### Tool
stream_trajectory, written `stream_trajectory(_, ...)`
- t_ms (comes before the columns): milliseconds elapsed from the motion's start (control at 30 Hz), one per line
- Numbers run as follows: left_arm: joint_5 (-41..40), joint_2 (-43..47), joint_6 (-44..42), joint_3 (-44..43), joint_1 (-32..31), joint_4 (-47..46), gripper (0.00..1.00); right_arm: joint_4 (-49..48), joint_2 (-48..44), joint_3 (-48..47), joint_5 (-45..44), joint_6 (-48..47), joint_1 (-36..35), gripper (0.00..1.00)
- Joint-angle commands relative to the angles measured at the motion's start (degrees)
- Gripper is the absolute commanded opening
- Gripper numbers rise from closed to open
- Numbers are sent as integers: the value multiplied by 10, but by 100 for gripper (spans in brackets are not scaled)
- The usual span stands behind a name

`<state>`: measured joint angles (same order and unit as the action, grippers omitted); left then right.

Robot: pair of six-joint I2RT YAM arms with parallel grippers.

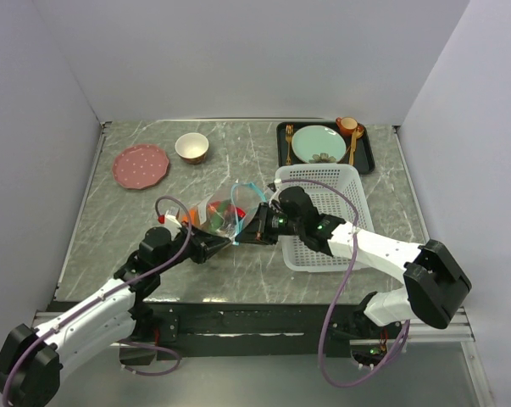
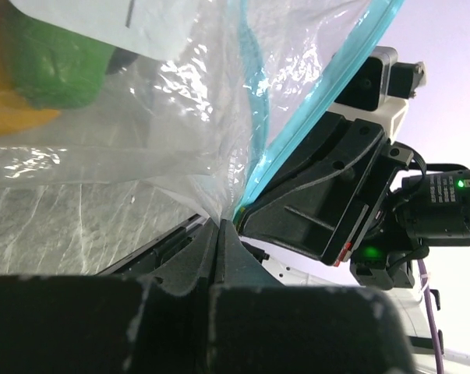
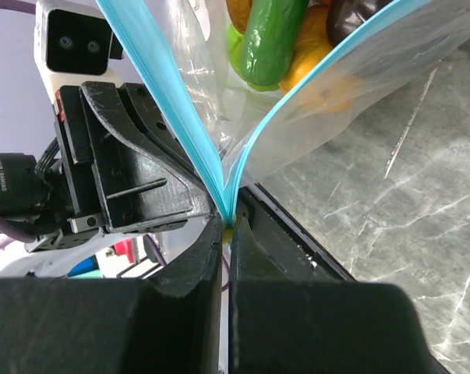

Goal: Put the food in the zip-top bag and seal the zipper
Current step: Zip the zipper food storage bag at the center of the board.

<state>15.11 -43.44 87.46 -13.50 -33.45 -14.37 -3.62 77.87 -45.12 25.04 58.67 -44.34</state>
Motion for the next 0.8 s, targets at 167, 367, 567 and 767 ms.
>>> stream_trajectory(167, 11, 22, -26, 1, 7, 35, 1, -44, -1, -35, -3, 0, 27, 1)
stream_trajectory(367, 24, 22, -19, 16, 8, 25, 1, -57, 7, -35, 6, 5, 38, 2)
stream_trajectory(567, 24, 28, -20, 19, 8, 27, 1, -65, 23, -41, 26, 3, 47, 1)
stream_trajectory(767, 31, 34, -19, 29, 8, 28, 1, -80, 25, -36, 38, 10, 61, 1)
